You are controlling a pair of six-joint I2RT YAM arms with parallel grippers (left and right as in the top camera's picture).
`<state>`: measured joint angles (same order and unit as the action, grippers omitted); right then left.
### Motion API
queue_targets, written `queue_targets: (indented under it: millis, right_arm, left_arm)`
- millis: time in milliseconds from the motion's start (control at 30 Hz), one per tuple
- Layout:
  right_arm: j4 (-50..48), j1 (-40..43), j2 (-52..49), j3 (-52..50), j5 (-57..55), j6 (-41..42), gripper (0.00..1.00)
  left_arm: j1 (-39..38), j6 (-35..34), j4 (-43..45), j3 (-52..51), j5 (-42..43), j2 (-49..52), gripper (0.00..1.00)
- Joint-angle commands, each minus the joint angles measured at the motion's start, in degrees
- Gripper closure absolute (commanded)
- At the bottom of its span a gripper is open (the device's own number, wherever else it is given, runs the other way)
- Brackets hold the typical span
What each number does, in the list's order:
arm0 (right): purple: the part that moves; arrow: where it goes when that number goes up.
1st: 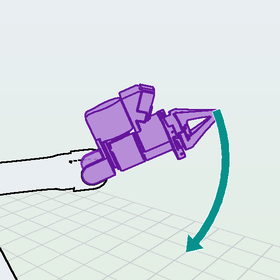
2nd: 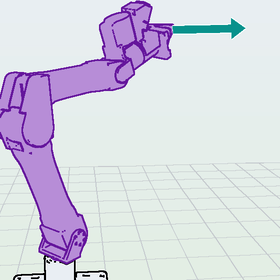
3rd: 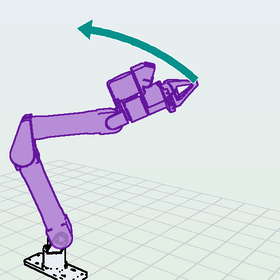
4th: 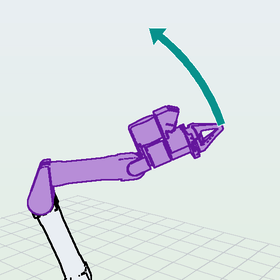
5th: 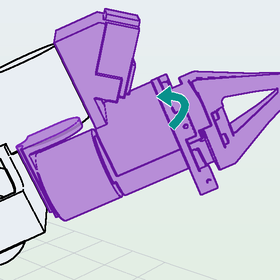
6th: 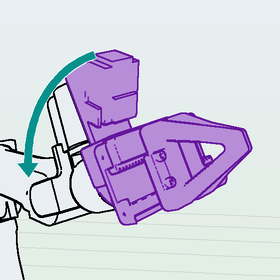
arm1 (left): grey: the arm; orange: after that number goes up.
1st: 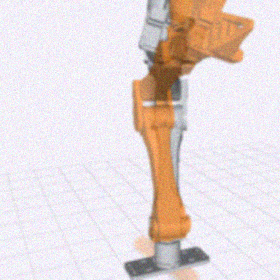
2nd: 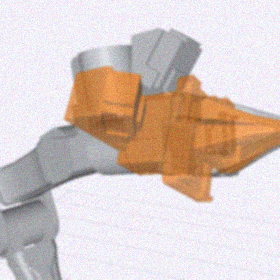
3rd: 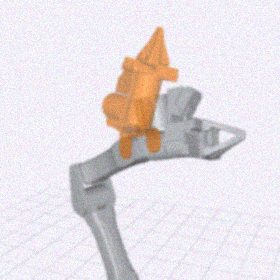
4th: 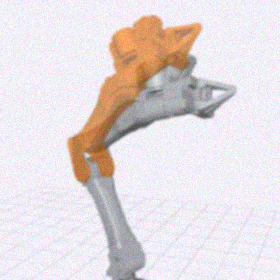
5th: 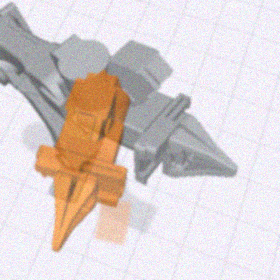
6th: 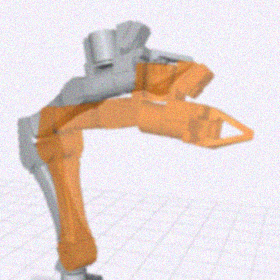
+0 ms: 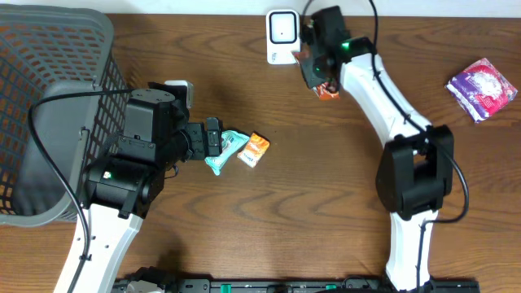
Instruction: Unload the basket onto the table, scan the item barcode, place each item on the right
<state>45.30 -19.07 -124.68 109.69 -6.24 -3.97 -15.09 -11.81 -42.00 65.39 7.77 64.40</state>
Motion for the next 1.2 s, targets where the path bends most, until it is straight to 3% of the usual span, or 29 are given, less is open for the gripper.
queue_targets:
  millis: [0, 233, 433, 633, 900, 1033, 1167]
  right_arm:
    - [-1.4, -0.8, 2.9, 1.3, -7.8, 0.7, 0.99]
    - [-16.3, -2.3, 2.7, 1.2, -6.4, 6.6, 0.99]
    - [-31.2, -2.4, 0.0, 1.2, 1.8, 12.8, 0.99]
    - [-37.7, -2.4, -5.6, 1.2, 1.9, 14.5, 0.99]
    - [-37.6, 0.0, -4.8, 1.2, -8.0, 12.4, 0.99]
    - [-33.7, 3.4, -1.6, 1.2, -18.1, 8.1, 0.99]
    - [-27.2, 8.1, 0.8, 1.2, -19.3, 4.3, 0.99]
  left_arm:
    - [0.2, 0.3, 0.0, 0.5, 0.3, -0.1, 0.02]
    - [0.2, 0.3, 0.0, 0.5, 0.3, -0.1, 0.02]
    - [0.2, 0.3, 0.0, 0.5, 0.3, -0.1, 0.02]
    - [0.2, 0.3, 0.0, 0.5, 0.3, -0.1, 0.02]
    - [0.2, 0.3, 0.0, 0.5, 0.3, -0.1, 0.02]
    - [0.2, 0.3, 0.0, 0.5, 0.3, -0.1, 0.02]
    - [0.2, 0.3, 0.0, 0.5, 0.3, -0.1, 0.02]
